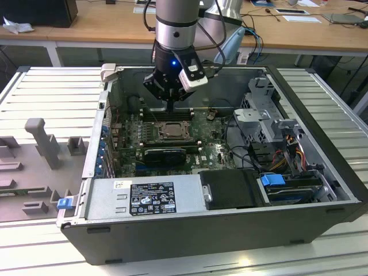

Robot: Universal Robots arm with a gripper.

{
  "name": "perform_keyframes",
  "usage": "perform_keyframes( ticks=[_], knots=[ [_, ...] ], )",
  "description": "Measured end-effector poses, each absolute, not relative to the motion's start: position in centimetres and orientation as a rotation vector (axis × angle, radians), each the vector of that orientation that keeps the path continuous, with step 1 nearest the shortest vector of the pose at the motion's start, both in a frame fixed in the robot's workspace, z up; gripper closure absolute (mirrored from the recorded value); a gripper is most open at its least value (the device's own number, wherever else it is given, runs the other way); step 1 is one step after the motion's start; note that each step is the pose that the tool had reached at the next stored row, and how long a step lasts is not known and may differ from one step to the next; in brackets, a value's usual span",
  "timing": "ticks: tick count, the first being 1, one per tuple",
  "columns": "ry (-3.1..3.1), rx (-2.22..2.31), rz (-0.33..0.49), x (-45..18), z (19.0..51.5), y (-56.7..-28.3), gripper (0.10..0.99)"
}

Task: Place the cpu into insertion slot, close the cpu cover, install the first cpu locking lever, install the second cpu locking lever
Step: 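Install the first cpu locking lever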

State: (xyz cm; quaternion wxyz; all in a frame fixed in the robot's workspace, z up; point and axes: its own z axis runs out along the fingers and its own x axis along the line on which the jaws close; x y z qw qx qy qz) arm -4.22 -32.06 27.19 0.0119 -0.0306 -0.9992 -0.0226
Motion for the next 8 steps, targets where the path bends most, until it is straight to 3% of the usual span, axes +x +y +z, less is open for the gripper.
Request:
perform_keyframes(
  ticks=[8],
  knots=[
    [-3.132, -0.089, -0.072, -6.4, 26.9, -32.1, 0.980]
  ],
)
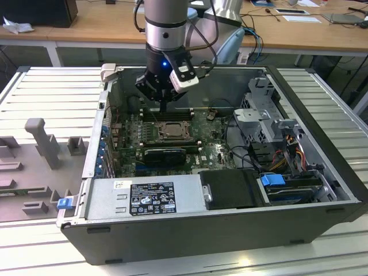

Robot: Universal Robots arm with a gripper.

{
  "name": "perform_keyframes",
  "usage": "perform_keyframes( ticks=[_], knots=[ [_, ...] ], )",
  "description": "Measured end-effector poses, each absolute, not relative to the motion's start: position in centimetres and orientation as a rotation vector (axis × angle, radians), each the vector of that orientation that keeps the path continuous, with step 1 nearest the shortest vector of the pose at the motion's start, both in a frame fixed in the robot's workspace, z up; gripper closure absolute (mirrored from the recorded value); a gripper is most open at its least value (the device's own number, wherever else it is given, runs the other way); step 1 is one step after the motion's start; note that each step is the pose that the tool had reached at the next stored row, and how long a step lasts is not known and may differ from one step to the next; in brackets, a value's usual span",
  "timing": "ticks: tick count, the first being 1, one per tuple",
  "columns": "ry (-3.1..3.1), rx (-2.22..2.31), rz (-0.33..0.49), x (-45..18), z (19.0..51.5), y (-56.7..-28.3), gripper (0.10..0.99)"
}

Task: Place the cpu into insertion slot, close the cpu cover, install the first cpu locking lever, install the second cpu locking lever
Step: 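Install the first cpu locking lever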

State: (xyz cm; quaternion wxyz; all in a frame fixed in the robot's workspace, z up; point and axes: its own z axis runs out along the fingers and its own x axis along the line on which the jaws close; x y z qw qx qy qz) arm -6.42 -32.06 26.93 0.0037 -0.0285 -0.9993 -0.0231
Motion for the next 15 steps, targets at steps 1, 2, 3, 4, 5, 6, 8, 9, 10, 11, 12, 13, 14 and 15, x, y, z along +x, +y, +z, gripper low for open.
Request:
perform_keyframes(
  ticks=[1, 2, 3, 4, 5, 6, 8, 9, 10, 11, 12, 13, 14, 15],
  knots=[
    [-3.133, -0.088, -0.072, -6.8, 26.9, -32.1, 0.980],
    [-3.133, -0.087, -0.073, -7.0, 26.9, -32.1, 0.980],
    [-3.133, -0.086, -0.074, -7.1, 26.9, -32.1, 0.980],
    [-3.133, -0.086, -0.074, -7.2, 26.9, -32.1, 0.980],
    [-3.132, -0.085, -0.075, -7.3, 26.9, -32.1, 0.980],
    [-3.133, -0.085, -0.075, -7.4, 26.9, -32.1, 0.980],
    [-3.133, -0.085, -0.076, -7.7, 26.9, -32.1, 0.980],
    [-3.133, -0.085, -0.075, -7.8, 26.9, -32.1, 0.980],
    [-3.133, -0.085, -0.075, -7.9, 26.9, -32.1, 0.980],
    [-3.132, -0.085, -0.075, -8.0, 26.9, -32.1, 0.980],
    [-3.132, -0.085, -0.075, -8.2, 26.9, -32.1, 0.980],
    [-3.132, -0.085, -0.076, -8.8, 26.9, -32.1, 0.980],
    [-3.132, -0.085, -0.079, -9.4, 26.9, -32.1, 0.980],
    [-3.132, -0.085, -0.079, -9.7, 26.9, -32.1, 0.980]
  ],
)
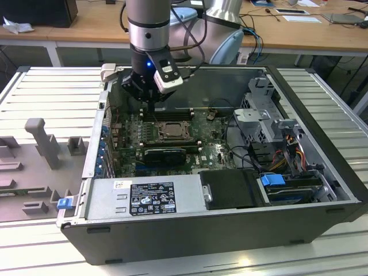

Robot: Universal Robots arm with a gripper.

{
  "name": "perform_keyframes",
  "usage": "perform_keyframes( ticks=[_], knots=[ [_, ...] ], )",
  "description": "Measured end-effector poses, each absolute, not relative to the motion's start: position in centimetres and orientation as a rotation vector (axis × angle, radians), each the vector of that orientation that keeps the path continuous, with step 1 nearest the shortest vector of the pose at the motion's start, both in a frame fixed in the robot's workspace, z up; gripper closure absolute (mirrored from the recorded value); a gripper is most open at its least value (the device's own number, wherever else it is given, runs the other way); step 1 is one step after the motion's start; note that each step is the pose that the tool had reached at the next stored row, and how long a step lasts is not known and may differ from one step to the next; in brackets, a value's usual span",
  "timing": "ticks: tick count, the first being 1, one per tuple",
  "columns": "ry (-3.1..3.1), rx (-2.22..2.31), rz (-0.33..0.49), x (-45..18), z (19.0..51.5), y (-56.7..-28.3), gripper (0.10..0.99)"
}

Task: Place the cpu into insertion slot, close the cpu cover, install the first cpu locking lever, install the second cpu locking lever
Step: 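Install the first cpu locking lever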

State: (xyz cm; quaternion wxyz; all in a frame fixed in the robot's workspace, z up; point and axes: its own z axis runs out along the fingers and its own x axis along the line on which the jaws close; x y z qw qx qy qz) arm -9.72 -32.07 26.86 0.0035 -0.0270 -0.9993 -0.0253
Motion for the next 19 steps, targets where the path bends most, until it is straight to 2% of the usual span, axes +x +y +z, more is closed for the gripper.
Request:
perform_keyframes(
  ticks=[7, 10, 19],
  knots=[
    [-3.132, -0.077, -0.097, -11.3, 25.9, -31.1, 0.980],
    [-3.132, -0.076, -0.098, -11.6, 25.7, -29.1, 0.980],
    [-3.132, -0.069, -0.098, -8.0, 25.6, -28.9, 0.980]
  ],
)
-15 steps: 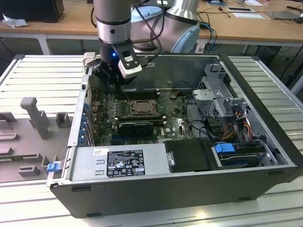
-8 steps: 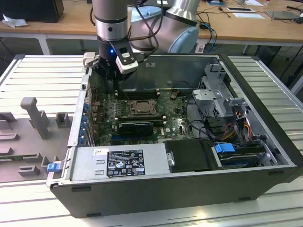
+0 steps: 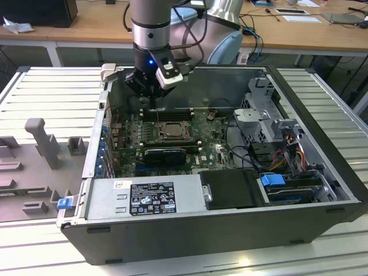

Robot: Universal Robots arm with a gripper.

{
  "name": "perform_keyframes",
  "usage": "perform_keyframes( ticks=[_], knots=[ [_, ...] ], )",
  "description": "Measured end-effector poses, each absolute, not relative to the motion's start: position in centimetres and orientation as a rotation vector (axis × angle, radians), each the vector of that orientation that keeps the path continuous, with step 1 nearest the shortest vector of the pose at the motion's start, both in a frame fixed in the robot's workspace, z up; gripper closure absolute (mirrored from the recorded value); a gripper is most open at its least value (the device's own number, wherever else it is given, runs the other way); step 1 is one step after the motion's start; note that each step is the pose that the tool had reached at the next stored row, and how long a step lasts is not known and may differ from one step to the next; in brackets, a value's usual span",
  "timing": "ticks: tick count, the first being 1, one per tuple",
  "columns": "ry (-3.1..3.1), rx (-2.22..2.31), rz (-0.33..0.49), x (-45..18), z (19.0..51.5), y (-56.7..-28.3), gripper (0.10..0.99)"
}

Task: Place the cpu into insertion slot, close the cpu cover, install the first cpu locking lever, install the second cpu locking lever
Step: 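Install the first cpu locking lever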

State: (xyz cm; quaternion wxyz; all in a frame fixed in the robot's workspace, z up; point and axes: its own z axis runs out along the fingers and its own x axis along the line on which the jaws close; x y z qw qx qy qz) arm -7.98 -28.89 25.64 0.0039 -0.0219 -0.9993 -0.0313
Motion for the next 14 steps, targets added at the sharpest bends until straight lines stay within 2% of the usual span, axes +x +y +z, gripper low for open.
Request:
perform_keyframes(
  ticks=[14],
  knots=[
    [-3.139, -0.060, -0.115, -5.3, 25.4, -29.1, 0.980]
  ],
)
